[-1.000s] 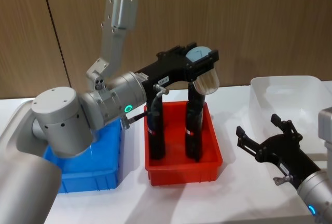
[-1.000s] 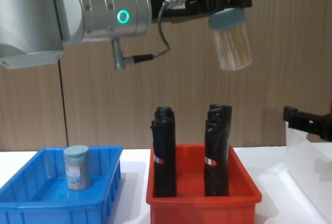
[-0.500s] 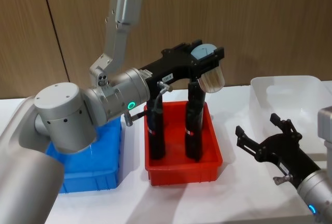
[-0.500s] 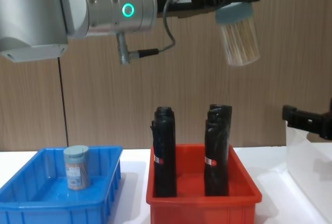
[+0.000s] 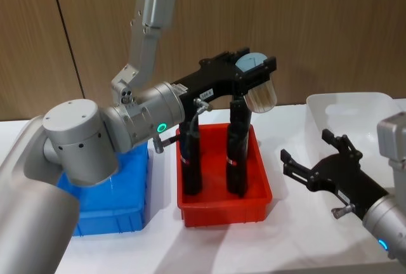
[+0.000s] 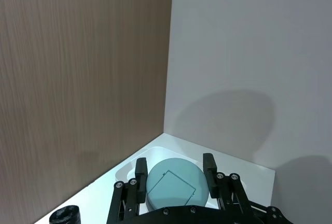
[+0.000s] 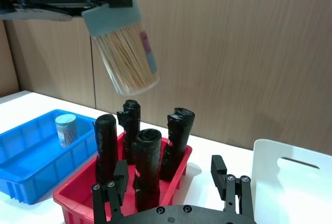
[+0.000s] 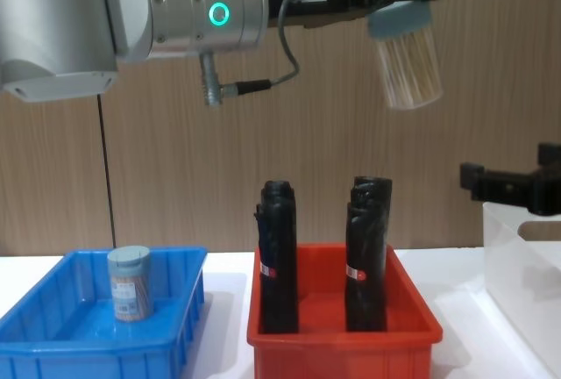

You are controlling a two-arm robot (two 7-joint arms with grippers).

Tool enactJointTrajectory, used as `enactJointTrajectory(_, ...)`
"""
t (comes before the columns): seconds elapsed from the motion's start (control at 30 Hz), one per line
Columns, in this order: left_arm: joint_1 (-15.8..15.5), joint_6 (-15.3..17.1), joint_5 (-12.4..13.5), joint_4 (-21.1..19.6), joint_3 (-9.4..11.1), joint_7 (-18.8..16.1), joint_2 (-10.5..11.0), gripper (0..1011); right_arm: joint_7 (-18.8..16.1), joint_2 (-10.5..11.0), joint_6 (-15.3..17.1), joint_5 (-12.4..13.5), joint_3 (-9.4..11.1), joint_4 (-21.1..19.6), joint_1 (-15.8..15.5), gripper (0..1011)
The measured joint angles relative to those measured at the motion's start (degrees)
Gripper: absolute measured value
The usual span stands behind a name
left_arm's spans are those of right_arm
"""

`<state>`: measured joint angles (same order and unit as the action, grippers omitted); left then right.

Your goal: Pick the cotton swabs from the blue box and place them into the white box.

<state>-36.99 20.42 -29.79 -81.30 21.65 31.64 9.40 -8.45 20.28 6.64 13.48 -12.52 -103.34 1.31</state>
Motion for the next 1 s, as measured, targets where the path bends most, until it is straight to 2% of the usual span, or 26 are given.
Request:
enactJointTrajectory(0.27, -0.05, 0.05, 0.00, 0.00, 0.02, 0.05, -0.05, 659, -2.06, 0.07, 1.96, -1.13, 0.28, -0.51, 1.93, 1002)
enactJointTrajectory(1.0, -0.10, 0.07, 0.01, 0.00, 0.02, 0.10, -0.06, 659, -5.82, -1.21, 5.00, -1.03, 0.40, -0.51, 6.19, 1002)
